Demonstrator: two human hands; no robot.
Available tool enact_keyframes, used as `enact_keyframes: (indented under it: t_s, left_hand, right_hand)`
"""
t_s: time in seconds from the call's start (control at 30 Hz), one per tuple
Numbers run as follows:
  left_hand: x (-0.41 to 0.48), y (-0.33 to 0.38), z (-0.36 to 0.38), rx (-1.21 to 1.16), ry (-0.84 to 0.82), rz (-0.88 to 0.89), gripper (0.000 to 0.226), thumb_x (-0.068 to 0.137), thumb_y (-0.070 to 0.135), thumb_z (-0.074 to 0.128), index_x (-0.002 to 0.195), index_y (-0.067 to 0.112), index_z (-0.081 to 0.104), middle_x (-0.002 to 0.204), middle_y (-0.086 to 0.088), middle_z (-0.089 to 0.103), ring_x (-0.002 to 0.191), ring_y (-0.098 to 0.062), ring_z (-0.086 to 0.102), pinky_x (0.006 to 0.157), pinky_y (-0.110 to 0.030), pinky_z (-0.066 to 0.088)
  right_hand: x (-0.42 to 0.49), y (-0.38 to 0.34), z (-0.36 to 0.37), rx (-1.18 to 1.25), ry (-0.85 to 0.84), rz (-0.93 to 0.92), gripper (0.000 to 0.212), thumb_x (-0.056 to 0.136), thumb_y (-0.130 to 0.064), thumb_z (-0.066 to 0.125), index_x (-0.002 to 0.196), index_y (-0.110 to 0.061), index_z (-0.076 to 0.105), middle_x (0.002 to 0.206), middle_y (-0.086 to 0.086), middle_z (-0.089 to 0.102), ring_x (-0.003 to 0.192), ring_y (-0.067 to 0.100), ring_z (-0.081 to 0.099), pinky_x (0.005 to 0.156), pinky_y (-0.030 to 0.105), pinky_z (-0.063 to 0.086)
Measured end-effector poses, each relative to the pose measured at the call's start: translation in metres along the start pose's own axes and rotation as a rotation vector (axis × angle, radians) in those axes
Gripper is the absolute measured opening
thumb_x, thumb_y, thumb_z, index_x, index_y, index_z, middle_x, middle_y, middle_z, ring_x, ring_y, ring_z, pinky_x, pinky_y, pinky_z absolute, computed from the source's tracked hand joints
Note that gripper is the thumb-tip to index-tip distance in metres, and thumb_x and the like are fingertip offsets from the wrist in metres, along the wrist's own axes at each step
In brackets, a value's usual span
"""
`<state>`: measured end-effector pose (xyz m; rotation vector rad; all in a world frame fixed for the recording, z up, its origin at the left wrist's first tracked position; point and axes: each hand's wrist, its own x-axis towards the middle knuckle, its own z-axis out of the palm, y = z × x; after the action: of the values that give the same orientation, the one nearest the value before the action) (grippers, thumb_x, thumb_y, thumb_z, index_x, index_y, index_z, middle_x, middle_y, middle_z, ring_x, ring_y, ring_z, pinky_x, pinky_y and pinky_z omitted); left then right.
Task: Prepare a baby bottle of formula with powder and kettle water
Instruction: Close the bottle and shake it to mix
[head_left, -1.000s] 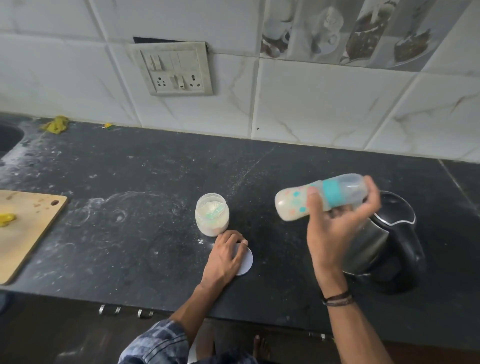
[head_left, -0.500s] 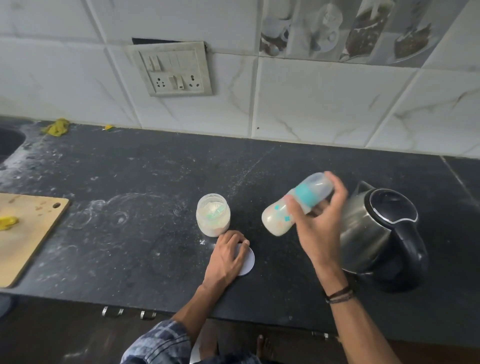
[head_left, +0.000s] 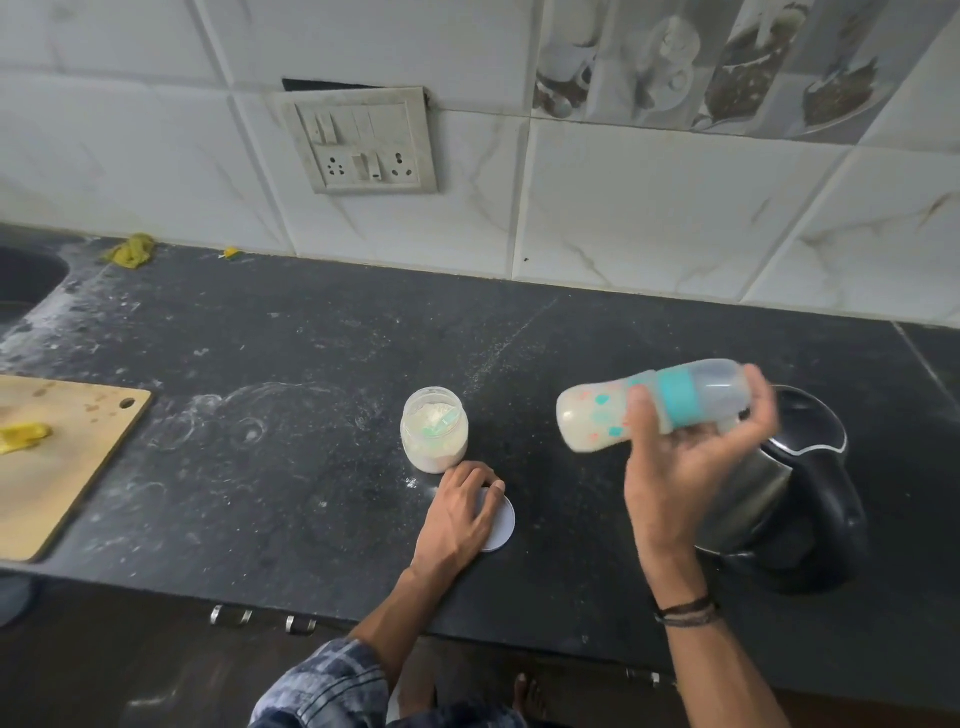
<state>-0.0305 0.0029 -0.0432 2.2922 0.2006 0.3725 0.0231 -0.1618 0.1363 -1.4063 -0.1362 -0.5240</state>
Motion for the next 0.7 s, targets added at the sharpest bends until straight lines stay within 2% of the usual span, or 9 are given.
enact_keyframes:
  t_s: [0.07, 0.13, 0.2, 0.23, 0.37, 0.43, 0.57, 0.63, 0.7]
  left_hand:
    - [0.0, -0.001, 0.0, 0.001, 0.001, 0.002, 0.011, 0.102, 0.015, 0.056, 0.097, 0.015, 0.065, 0.104, 0.014, 0.058, 0.105, -0.004, 0.047, 0.098, -0.005, 0.026]
    - [0.0, -0.001, 0.001, 0.001, -0.003, 0.0, 0.011, 0.103, 0.017, 0.056, 0.098, 0.015, 0.065, 0.105, 0.013, 0.058, 0.106, -0.005, 0.047, 0.098, -0.005, 0.026]
    - [0.0, -0.003, 0.001, -0.005, 0.0, -0.009, 0.01, 0.103, 0.019, 0.056, 0.099, 0.016, 0.066, 0.107, 0.012, 0.058, 0.105, -0.005, 0.048, 0.097, -0.005, 0.027]
    - [0.0, -0.003, 0.001, -0.01, -0.002, -0.014, 0.01, 0.103, 0.019, 0.056, 0.1, 0.017, 0.066, 0.107, 0.012, 0.058, 0.105, -0.005, 0.048, 0.097, -0.004, 0.027]
    - [0.0, -0.002, 0.001, -0.009, 0.001, -0.014, 0.01, 0.103, 0.018, 0.056, 0.1, 0.016, 0.066, 0.107, 0.013, 0.057, 0.106, -0.003, 0.047, 0.097, -0.004, 0.026]
    - [0.001, -0.003, 0.002, -0.002, 0.003, -0.008, 0.011, 0.103, 0.018, 0.056, 0.099, 0.016, 0.066, 0.107, 0.012, 0.058, 0.106, -0.003, 0.047, 0.098, -0.004, 0.026]
    - [0.0, -0.008, 0.004, 0.011, 0.004, -0.007, 0.011, 0.103, 0.02, 0.056, 0.1, 0.017, 0.066, 0.11, 0.009, 0.06, 0.107, -0.007, 0.049, 0.098, -0.005, 0.027]
    - [0.0, -0.007, 0.005, 0.005, -0.002, -0.006, 0.011, 0.103, 0.02, 0.056, 0.099, 0.018, 0.066, 0.109, 0.009, 0.061, 0.107, -0.008, 0.05, 0.099, -0.006, 0.028]
    - [0.001, -0.006, 0.005, 0.006, -0.005, -0.008, 0.01, 0.102, 0.018, 0.056, 0.098, 0.017, 0.066, 0.109, 0.008, 0.061, 0.107, -0.008, 0.05, 0.099, -0.007, 0.028]
  right_hand:
    - [0.002, 0.0, 0.0, 0.007, 0.066, -0.046, 0.078, 0.088, -0.002, 0.07, 0.146, -0.005, 0.017, 0.14, 0.024, 0.047, 0.108, 0.006, 0.066, 0.085, 0.02, 0.057]
    - [0.006, 0.011, -0.001, -0.064, -0.031, 0.002, 0.081, 0.088, -0.001, 0.073, 0.148, -0.005, 0.019, 0.137, 0.006, 0.049, 0.108, 0.004, 0.066, 0.085, 0.021, 0.057]
    - [0.002, 0.025, -0.003, -0.187, -0.275, 0.115, 0.082, 0.084, -0.009, 0.083, 0.146, -0.019, 0.031, 0.126, -0.019, 0.055, 0.103, 0.008, 0.068, 0.083, 0.027, 0.058]
    - [-0.002, 0.029, -0.006, -0.188, -0.307, 0.151, 0.08, 0.083, -0.012, 0.085, 0.144, -0.023, 0.034, 0.124, -0.02, 0.056, 0.103, 0.011, 0.069, 0.083, 0.029, 0.059]
    - [-0.009, 0.01, 0.001, -0.015, -0.034, 0.104, 0.078, 0.089, 0.006, 0.072, 0.148, -0.003, 0.022, 0.13, -0.002, 0.051, 0.107, 0.004, 0.067, 0.083, 0.018, 0.057]
    - [-0.003, 0.009, 0.0, -0.017, 0.024, 0.044, 0.077, 0.09, 0.006, 0.068, 0.148, 0.001, 0.018, 0.135, 0.006, 0.047, 0.106, 0.0, 0.066, 0.083, 0.017, 0.056]
    - [0.006, 0.024, -0.006, -0.204, -0.355, 0.171, 0.079, 0.085, -0.013, 0.082, 0.145, -0.025, 0.033, 0.122, -0.022, 0.057, 0.101, 0.013, 0.069, 0.082, 0.033, 0.061]
    - [0.003, 0.02, -0.009, -0.151, -0.266, 0.142, 0.079, 0.085, -0.008, 0.082, 0.145, -0.024, 0.032, 0.126, -0.017, 0.055, 0.103, 0.011, 0.069, 0.082, 0.027, 0.059]
    - [0.002, 0.008, -0.003, -0.021, -0.053, 0.086, 0.078, 0.089, 0.002, 0.074, 0.147, -0.013, 0.025, 0.134, 0.002, 0.052, 0.105, 0.005, 0.067, 0.083, 0.019, 0.056]
